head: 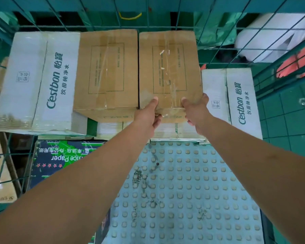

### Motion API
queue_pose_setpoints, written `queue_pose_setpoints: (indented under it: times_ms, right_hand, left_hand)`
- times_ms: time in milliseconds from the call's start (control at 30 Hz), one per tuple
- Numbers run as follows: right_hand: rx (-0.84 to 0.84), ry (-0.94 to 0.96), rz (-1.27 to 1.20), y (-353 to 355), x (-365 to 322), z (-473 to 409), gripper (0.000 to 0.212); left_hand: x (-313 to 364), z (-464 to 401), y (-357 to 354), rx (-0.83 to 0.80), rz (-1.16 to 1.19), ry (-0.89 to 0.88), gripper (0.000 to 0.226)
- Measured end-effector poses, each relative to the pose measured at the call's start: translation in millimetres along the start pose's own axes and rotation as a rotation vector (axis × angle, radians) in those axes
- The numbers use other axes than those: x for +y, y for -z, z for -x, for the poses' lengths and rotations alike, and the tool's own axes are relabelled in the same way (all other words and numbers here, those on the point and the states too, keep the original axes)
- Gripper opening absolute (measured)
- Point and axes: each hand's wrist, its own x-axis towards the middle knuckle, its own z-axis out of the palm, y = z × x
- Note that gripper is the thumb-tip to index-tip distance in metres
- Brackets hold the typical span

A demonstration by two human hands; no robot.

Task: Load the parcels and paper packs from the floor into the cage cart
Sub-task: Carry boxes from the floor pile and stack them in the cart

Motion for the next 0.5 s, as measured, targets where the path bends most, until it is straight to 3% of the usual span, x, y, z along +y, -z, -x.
queue_pose_setpoints:
  times_ms: [133, 300, 500]
  right_hand:
    - [-0.038, -0.016, -0.004, 1, 5, 11, 0.082]
    - [-0.085, 0.047, -0.032, 17, 14, 40, 0.074]
    - [-0.175, -0.126, -0.107, 16, 26, 112, 0.08]
  left_hand:
    - [-9, 3, 3, 0.001, -0.045, -0.024, 0.046]
    - [-11, 22, 23, -0.032, 0.004, -0.019, 0.039]
    - [-22, 65, 69, -0.008, 0.055, -0.038, 0.029]
